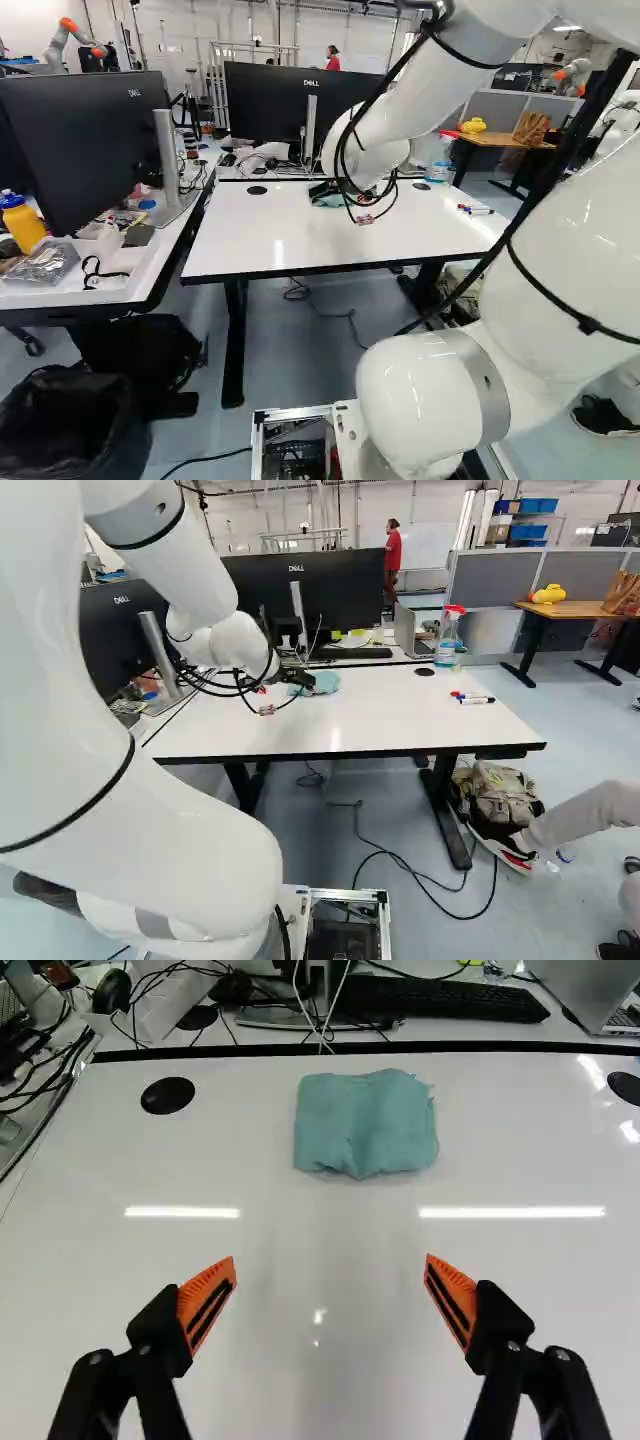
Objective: Clean the table with the green towel
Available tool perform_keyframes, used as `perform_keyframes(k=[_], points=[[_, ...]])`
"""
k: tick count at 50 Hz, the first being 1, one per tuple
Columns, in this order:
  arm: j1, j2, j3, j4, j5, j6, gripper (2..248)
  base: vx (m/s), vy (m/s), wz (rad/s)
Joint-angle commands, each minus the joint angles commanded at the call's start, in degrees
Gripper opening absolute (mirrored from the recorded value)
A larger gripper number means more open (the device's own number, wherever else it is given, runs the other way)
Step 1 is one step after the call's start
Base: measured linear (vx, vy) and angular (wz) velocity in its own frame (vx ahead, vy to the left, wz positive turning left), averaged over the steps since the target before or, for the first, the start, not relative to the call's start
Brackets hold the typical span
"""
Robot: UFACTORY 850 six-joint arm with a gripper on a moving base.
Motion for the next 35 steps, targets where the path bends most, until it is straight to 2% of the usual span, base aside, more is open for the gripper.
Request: perform_keyframes(k=[18, 35], points=[[-0.1, 0.4, 1.3, 0.0, 2.1, 0.0, 247, 0.000, 0.000, 0.000], [-0.4, 1.1, 3.7, -0.1, 5.9, 0.0, 247, 0.000, 0.000, 0.000]])
